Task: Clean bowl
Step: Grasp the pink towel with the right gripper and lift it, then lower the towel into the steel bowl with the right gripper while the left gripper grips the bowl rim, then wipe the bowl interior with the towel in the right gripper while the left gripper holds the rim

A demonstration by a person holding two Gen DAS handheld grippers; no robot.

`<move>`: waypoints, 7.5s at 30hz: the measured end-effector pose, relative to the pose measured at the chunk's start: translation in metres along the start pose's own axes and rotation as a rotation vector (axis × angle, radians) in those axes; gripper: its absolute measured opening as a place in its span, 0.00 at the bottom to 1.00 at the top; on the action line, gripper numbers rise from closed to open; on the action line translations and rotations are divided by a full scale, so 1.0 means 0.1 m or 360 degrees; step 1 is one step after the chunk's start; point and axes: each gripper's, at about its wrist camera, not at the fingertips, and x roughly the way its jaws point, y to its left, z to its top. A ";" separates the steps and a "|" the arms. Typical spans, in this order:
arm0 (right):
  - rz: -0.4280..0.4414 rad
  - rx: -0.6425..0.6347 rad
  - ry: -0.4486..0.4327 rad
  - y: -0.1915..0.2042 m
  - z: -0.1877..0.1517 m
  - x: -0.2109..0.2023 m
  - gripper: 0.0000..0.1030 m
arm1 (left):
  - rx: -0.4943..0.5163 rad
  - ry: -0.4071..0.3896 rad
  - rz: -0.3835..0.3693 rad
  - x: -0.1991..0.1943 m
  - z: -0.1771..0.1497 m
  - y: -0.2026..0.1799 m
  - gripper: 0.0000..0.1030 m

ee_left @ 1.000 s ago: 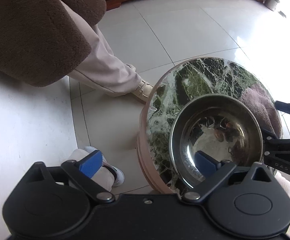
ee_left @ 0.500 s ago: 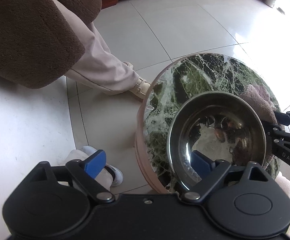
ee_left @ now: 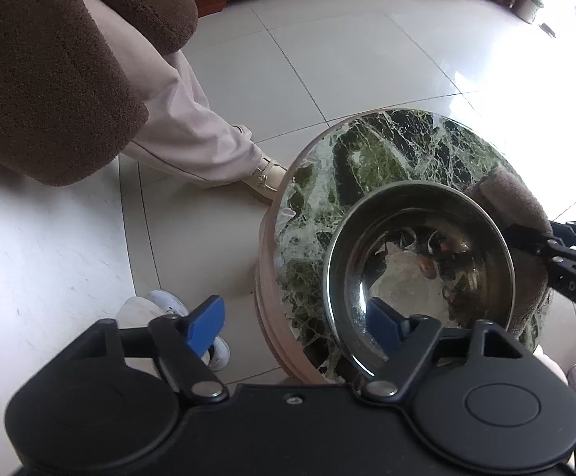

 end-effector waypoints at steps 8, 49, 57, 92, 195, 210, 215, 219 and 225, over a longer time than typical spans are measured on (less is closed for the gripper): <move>0.0079 0.0044 -0.0184 0.07 0.19 -0.49 0.18 | -0.0036 -0.0033 -0.0083 -0.11 -0.08 0.09 0.46; 0.0176 -0.0405 0.0092 0.82 0.18 0.03 0.19 | -0.0062 -0.0052 -0.0161 0.04 -0.14 0.11 0.28; 0.0072 -0.0500 0.0136 0.82 0.08 0.03 0.19 | -0.0042 -0.0043 -0.0156 0.10 -0.13 0.07 0.28; 0.0103 -0.0656 -0.0133 0.91 0.07 -0.49 0.29 | 0.0041 -0.0022 -0.0154 0.18 -0.08 -0.01 0.21; 0.0080 -0.1119 0.0150 0.90 -0.01 0.21 0.18 | 0.0154 0.0009 -0.0124 0.22 0.05 -0.28 0.18; 0.0107 -0.0989 0.0178 0.79 -0.03 0.20 0.18 | 0.0143 0.0004 -0.0122 0.22 0.07 -0.29 0.18; 0.0161 -0.0870 0.0229 0.74 -0.13 0.15 0.18 | 0.0136 -0.0002 -0.0143 0.22 0.08 -0.28 0.19; 0.0092 -0.0893 0.0179 0.72 0.01 0.27 0.18 | 0.0168 0.0005 -0.0146 0.19 0.01 -0.32 0.18; 0.0056 -0.1129 0.0126 0.80 0.10 0.38 0.18 | 0.0182 -0.0015 -0.0159 0.12 -0.05 -0.35 0.17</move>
